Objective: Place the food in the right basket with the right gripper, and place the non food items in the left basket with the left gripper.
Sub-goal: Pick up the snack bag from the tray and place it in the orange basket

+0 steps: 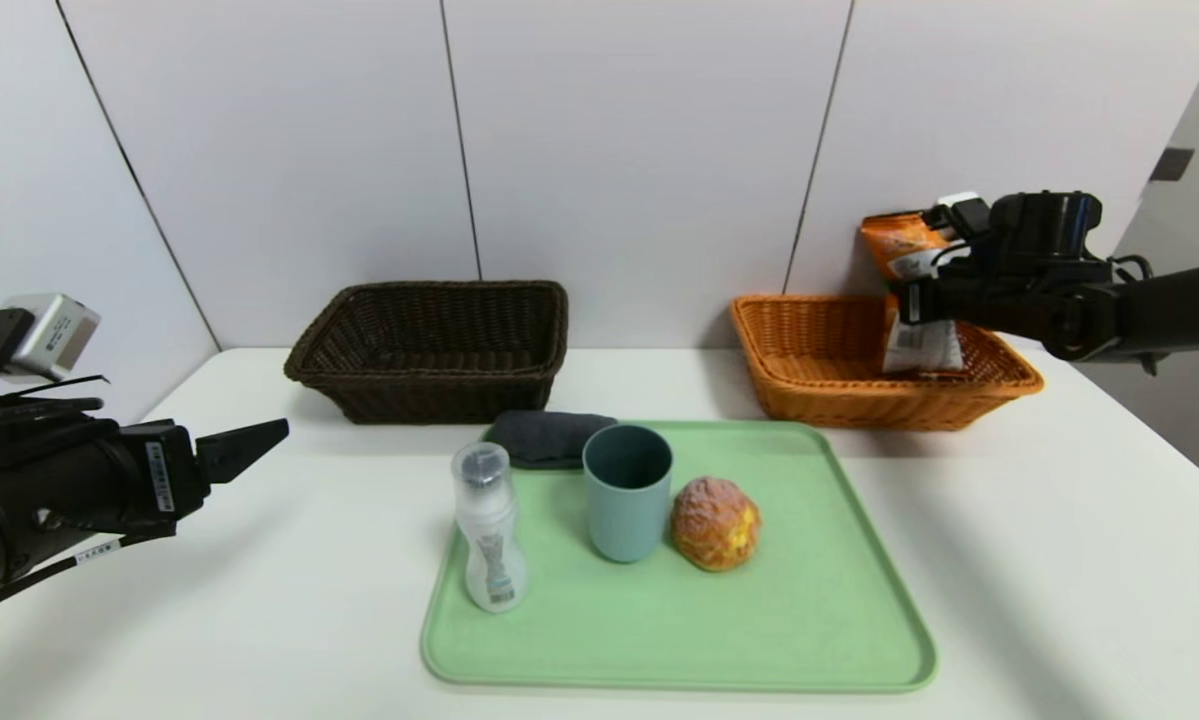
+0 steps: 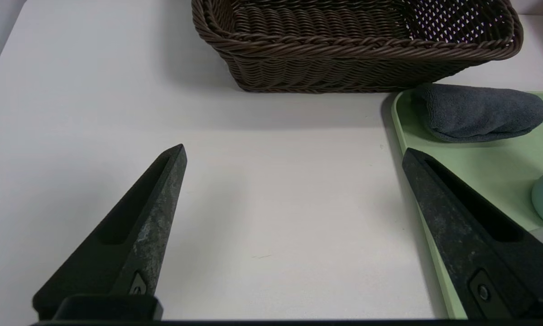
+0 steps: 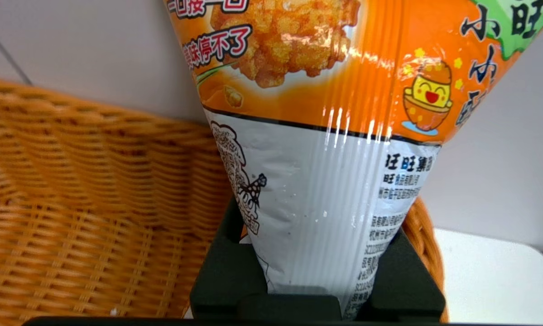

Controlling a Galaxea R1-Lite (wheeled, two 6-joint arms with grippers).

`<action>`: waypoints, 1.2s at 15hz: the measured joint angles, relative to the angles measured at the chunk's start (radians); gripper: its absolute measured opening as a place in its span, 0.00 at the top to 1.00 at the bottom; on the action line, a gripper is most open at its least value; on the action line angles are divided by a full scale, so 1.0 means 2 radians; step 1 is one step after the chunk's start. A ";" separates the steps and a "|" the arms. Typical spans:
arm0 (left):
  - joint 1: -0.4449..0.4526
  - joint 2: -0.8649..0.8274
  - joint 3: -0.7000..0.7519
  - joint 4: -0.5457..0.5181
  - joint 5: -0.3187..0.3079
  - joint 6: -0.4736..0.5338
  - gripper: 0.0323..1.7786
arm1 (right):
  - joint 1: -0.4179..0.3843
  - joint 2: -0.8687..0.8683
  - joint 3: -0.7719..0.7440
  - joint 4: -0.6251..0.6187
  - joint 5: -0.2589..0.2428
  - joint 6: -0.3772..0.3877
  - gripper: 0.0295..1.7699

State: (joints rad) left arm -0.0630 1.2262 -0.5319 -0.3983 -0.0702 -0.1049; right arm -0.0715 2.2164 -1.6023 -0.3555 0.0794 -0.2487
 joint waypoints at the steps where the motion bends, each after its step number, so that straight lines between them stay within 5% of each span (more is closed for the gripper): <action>1: 0.000 0.000 0.000 0.000 0.000 0.000 0.05 | 0.001 0.000 0.001 -0.008 0.000 0.000 0.76; 7: 0.000 -0.001 0.000 0.000 0.000 -0.002 0.05 | 0.007 -0.005 0.004 -0.001 -0.010 0.003 0.76; 11: 0.000 -0.004 0.001 0.000 0.000 -0.001 0.05 | 0.019 -0.006 0.007 -0.009 -0.043 0.022 0.49; 18: 0.007 -0.014 0.001 0.000 0.000 -0.005 0.05 | 0.019 -0.044 0.033 0.003 -0.047 0.011 0.22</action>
State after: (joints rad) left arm -0.0481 1.1974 -0.5304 -0.3977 -0.0706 -0.1145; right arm -0.0340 2.1287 -1.5370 -0.3502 -0.0147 -0.2260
